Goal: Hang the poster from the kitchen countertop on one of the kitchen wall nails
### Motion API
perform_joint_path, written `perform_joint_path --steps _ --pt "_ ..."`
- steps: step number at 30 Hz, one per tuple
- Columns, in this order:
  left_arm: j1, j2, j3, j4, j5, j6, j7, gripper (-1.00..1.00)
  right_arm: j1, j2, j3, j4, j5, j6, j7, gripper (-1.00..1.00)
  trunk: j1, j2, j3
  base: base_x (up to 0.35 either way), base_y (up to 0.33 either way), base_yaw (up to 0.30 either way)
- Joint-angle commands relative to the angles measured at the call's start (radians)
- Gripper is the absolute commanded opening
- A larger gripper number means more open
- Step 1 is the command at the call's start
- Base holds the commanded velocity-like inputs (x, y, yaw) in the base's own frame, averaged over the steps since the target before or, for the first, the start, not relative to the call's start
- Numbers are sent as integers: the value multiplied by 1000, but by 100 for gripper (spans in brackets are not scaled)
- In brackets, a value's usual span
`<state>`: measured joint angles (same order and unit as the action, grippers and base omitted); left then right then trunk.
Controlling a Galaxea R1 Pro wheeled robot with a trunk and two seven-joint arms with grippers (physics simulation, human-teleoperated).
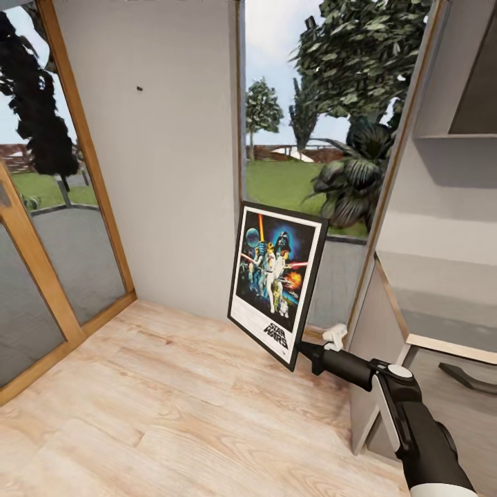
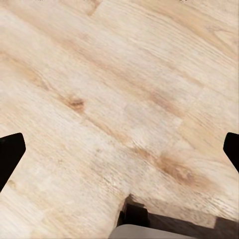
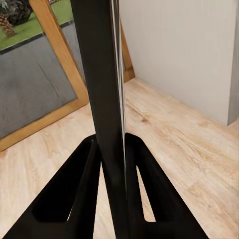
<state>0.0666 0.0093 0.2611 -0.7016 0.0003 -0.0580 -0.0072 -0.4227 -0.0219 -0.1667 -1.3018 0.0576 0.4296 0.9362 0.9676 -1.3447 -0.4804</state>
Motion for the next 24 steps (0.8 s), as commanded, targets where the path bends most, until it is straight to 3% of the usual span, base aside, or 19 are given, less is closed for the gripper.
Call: perform_joint_path --steps 1,16,20,24 --pt "0 0 0 -1 0 -2 -1 100 -1 0 -2 -1 4 8 8 -100 -4 7 2 0 0 0" --pt "1 -1 -7 -30 -3 1 -2 100 -1 1 -1 -1 5 7 8 -100 -61 112 49 0 0 0" --pt "1 -2 -9 -110 -5 15 -7 100 -1 1 -2 -1 5 7 8 -100 -77 140 62 0 0 0" --pt "0 -3 -10 -211 -4 116 -24 100 -1 0 -2 -1 5 8 9 -100 -92 168 74 0 0 0"
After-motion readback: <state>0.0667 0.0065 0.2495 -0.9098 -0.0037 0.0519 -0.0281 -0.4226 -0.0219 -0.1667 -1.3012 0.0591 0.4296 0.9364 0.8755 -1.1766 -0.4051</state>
